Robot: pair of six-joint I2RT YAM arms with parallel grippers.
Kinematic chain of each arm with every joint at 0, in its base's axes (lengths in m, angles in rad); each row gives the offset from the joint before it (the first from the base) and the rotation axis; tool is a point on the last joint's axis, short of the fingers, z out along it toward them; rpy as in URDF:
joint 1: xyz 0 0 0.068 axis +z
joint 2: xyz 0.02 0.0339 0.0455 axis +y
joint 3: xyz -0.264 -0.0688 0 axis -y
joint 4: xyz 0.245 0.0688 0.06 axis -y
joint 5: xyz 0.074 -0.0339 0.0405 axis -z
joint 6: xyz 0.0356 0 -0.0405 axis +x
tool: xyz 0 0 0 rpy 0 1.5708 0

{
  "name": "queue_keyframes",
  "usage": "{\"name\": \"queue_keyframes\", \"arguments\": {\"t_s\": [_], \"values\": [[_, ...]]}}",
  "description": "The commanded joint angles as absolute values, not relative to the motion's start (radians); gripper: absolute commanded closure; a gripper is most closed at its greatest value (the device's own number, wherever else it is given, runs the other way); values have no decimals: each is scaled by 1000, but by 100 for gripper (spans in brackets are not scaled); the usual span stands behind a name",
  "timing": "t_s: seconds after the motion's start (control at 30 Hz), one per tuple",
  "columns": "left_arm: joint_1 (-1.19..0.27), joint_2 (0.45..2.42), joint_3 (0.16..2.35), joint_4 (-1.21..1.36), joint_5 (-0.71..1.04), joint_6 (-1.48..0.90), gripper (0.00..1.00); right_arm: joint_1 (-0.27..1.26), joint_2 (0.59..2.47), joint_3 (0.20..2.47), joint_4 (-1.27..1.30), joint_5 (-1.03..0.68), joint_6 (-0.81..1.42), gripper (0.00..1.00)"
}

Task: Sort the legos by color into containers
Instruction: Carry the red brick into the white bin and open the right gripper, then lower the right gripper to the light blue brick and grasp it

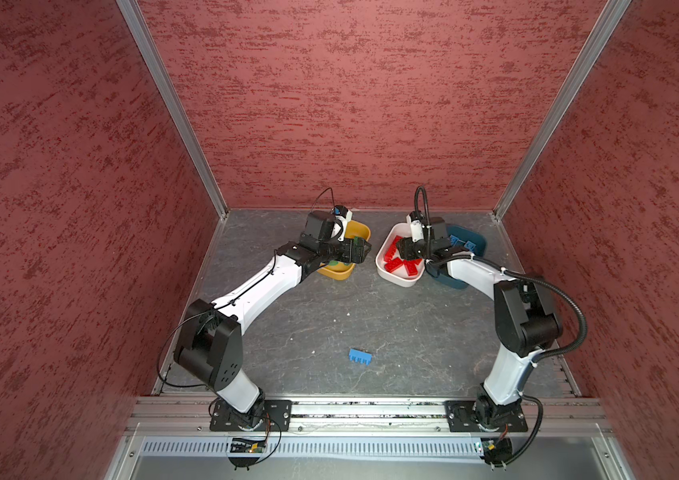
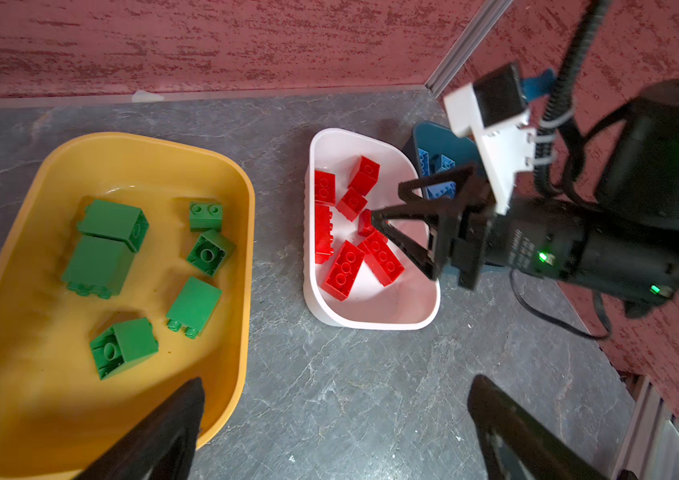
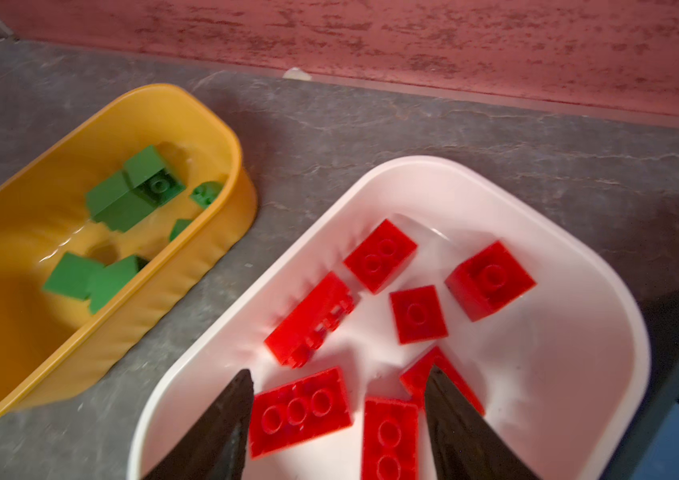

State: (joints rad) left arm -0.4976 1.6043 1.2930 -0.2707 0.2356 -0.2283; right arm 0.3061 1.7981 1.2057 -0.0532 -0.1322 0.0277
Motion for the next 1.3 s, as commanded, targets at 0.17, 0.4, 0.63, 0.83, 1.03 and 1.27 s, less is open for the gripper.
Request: {"name": "queue_keyframes", "arguments": {"t_s": [0.17, 0.4, 0.63, 0.83, 1.03, 1.27], "values": [[-436, 1511, 1175, -191, 51, -351, 1, 500, 1624, 1049, -99, -228, -180, 23], [-329, 1389, 1014, -125, -22, -518, 1, 719, 1534, 955, -262, -288, -391, 21], [-296, 1304, 924, -117, -54, -546, 1, 853, 1502, 969, -423, -343, -469, 19], [-293, 1273, 889, -128, -49, -554, 1, 959, 1514, 954, -466, -323, -452, 17], [-284, 1240, 850, -130, -64, -573, 1, 1008, 1564, 951, -458, -257, -467, 12], [-274, 1211, 819, -139, -64, -577, 1, 1043, 1646, 974, -503, -226, -543, 12]]}}
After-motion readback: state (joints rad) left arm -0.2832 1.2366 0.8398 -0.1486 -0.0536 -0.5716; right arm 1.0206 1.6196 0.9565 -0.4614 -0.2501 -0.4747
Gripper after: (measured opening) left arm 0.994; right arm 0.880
